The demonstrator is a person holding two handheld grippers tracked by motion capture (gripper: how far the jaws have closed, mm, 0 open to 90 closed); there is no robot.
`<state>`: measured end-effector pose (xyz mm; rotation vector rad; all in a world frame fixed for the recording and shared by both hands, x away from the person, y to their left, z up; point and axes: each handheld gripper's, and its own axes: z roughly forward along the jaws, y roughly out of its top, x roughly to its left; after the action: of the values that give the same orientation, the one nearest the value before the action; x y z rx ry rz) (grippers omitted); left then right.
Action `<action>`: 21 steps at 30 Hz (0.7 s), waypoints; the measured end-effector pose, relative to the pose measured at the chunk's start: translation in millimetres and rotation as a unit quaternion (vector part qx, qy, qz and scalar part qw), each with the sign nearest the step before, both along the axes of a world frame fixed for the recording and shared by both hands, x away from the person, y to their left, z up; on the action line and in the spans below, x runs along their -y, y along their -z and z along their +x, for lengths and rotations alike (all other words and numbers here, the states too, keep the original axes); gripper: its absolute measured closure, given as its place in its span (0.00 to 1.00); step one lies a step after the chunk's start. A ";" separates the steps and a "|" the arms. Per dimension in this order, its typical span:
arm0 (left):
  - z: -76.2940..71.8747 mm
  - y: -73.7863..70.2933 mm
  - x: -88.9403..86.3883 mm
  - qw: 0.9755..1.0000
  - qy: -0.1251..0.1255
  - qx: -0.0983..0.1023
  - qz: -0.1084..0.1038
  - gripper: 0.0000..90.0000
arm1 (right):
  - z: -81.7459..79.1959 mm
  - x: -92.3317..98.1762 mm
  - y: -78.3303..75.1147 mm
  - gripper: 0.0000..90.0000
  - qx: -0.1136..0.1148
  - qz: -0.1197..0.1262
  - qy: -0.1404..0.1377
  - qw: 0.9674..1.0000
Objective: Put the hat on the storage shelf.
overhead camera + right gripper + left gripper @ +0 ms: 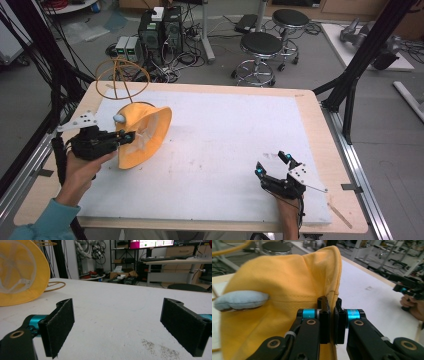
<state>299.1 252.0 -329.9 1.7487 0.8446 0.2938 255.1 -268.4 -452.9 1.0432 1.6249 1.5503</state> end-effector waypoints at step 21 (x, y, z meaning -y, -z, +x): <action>-8.1 20.9 79.0 0.994 0.098 -0.031 -0.020 0.64 | 0.2 1.0 0.1 0.12 -0.001 0.005 0.001 1.000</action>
<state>291.0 172.9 -350.8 1.7959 0.7114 0.0915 255.3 -269.5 -453.0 1.0513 1.6186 1.5591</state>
